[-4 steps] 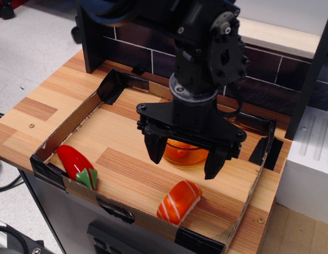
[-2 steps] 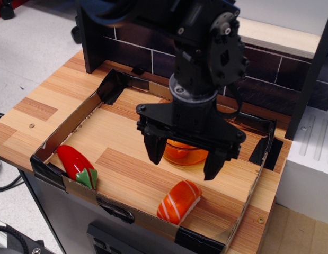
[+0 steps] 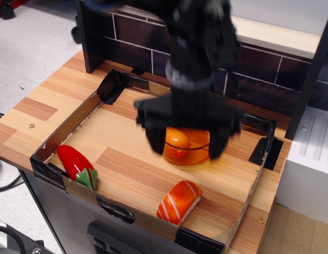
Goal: Take carrot out of pot
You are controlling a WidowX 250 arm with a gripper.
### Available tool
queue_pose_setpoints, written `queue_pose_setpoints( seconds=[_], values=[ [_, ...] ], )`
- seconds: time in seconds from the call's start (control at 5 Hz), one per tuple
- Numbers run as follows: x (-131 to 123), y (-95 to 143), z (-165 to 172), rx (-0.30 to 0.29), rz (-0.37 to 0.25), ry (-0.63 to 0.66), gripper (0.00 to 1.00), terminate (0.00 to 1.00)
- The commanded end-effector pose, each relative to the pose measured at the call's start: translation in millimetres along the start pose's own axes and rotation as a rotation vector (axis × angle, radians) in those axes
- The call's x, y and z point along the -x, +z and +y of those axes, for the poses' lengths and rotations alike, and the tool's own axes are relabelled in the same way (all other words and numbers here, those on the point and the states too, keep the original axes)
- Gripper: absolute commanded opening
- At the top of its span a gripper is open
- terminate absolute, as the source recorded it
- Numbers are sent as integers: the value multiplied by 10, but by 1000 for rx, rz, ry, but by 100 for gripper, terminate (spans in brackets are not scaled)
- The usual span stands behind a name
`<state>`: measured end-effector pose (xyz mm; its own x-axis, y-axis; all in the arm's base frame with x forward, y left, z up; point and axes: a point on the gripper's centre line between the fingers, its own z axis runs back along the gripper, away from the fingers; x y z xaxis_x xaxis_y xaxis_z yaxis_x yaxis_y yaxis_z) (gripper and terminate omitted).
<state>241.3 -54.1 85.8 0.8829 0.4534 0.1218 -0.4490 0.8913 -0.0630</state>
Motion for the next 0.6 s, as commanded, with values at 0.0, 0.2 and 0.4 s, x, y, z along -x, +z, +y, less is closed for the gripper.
queue_pose_setpoints(
  seconds=[0.0,0.2,0.4],
  values=[
    [-511,185,56,61,-100,408,100,0],
    [-597,91,87,50,-111,576,100,0],
    [-573,-32,66,22,-91,620,100,0]
  ],
)
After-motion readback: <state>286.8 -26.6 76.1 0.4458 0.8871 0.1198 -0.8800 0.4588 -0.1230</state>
